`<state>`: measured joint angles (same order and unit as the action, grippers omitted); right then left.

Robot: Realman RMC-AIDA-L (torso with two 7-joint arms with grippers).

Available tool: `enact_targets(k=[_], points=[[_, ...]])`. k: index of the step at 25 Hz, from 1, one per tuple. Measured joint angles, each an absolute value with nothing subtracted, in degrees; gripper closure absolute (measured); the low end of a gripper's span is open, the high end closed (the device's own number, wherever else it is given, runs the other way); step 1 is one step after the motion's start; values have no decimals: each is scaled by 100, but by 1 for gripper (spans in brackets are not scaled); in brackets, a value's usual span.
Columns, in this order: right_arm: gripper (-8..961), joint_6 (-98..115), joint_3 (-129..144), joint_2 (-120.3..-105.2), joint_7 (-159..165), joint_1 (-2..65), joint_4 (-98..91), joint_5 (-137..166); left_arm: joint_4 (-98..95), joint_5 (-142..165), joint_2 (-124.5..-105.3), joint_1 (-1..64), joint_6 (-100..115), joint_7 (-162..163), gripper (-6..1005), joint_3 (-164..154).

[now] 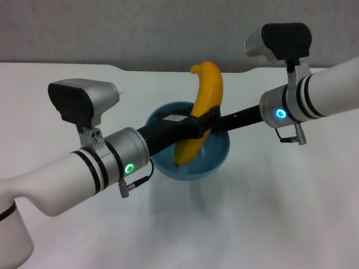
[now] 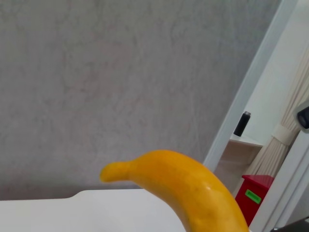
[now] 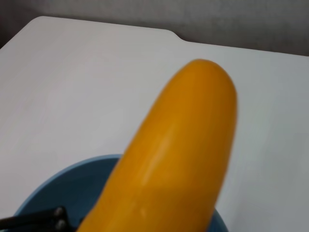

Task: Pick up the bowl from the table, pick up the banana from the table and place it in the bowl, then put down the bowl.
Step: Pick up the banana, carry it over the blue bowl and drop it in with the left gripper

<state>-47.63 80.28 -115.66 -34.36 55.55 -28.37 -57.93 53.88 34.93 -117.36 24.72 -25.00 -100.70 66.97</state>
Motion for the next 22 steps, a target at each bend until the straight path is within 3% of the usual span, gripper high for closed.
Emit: enact_targets(k=[11, 16, 22], points=[[852, -4756, 8025, -11559, -3436, 5509, -2839, -5792, 5283, 3240, -11724, 2490, -2532, -10268, 336, 6678], [850, -4739, 8023, -11547, -3436, 5489, -2840, -5792, 5282, 3234, -11724, 2492, -2547, -10266, 106, 6671], [848, -4722, 8035, -11548, -3436, 5473, -2800, -5792, 5320, 3226, -11717, 2463, -2559, -10272, 97, 6771]])
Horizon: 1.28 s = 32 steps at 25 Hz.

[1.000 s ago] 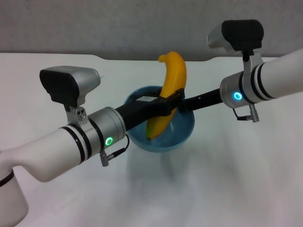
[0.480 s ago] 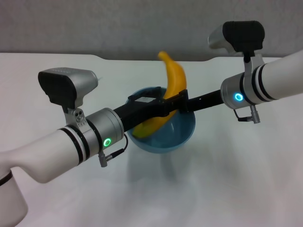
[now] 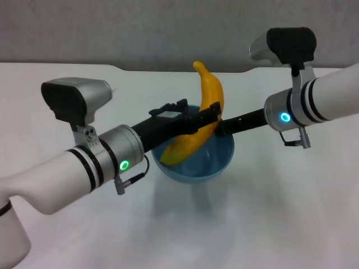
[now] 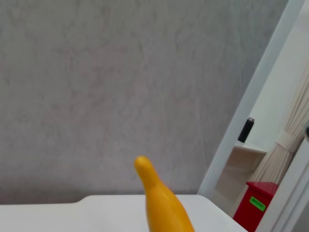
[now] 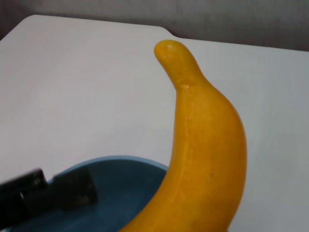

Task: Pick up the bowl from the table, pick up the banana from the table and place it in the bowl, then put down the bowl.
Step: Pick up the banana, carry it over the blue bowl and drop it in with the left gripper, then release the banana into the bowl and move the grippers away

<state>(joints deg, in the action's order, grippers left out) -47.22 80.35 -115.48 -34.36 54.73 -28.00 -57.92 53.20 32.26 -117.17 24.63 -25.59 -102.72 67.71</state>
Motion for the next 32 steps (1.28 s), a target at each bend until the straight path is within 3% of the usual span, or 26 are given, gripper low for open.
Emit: enact_targets(k=[13, 21, 32], points=[[844, -4870, 8077, -11522, -3378, 5339, -2711, -5703, 5614, 3264, -11664, 2288, -2698, -10598, 97, 7356], [842, -5345, 8021, -11455, -2847, 5634, -2675, -4818, 5703, 3282, -11654, 2169, -2655, -10918, 98, 7626], [838, -5212, 8089, -11516, -2773, 5652, -2631, -4606, 5675, 3285, -11654, 2024, -2646, -11140, 98, 7874]])
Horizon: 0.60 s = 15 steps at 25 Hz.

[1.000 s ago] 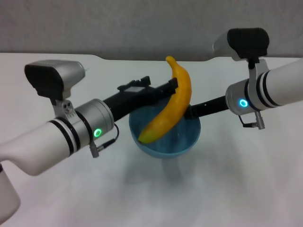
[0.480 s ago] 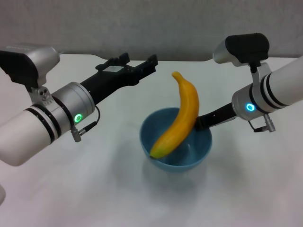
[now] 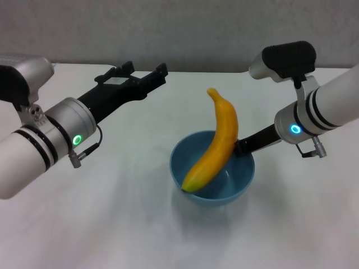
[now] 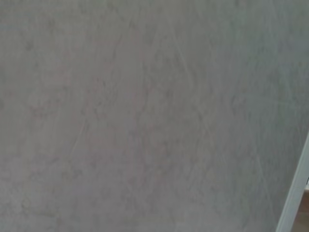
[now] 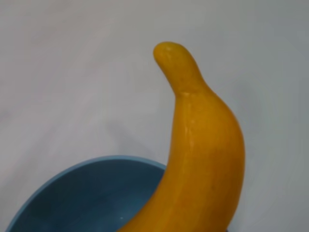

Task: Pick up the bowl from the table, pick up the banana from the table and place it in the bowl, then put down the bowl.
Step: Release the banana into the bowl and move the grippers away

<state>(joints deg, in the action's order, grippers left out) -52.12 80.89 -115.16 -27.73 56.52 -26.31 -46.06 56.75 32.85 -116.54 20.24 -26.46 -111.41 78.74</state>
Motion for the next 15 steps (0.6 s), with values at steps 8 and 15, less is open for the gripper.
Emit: enact_targets(k=[8, 15], points=[[836, -5086, 8150, -11560, -2821, 5556, -2546, -4649, 5667, 3269, -11654, 1959, -2645, -11240, 98, 7895], [833, -5088, 8193, -11577, -2821, 5537, -2462, -4659, 5668, 3255, -11657, 1917, -2645, -11243, 99, 7963]])
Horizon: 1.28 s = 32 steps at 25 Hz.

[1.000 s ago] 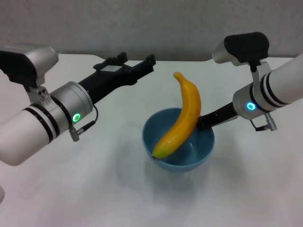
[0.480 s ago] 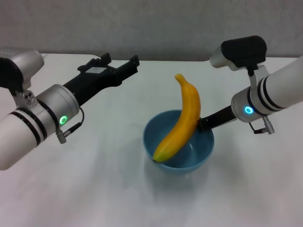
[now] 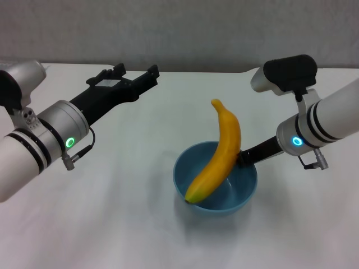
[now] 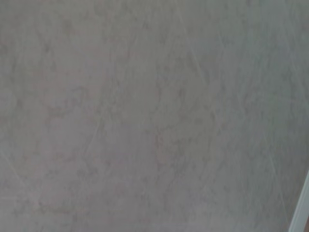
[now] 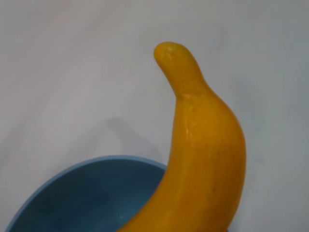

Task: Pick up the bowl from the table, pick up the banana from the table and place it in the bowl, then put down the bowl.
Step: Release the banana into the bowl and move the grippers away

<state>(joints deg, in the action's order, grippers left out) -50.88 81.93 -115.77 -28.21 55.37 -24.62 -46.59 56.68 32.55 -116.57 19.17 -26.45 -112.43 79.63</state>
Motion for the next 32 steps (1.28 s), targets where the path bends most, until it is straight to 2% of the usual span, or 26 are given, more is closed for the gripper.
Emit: enact_targets(k=[32], points=[[823, -5011, 8254, -11593, -2812, 5422, -2408, -4746, 5589, 3234, -11671, 1896, -2697, -11205, 100, 8042]])
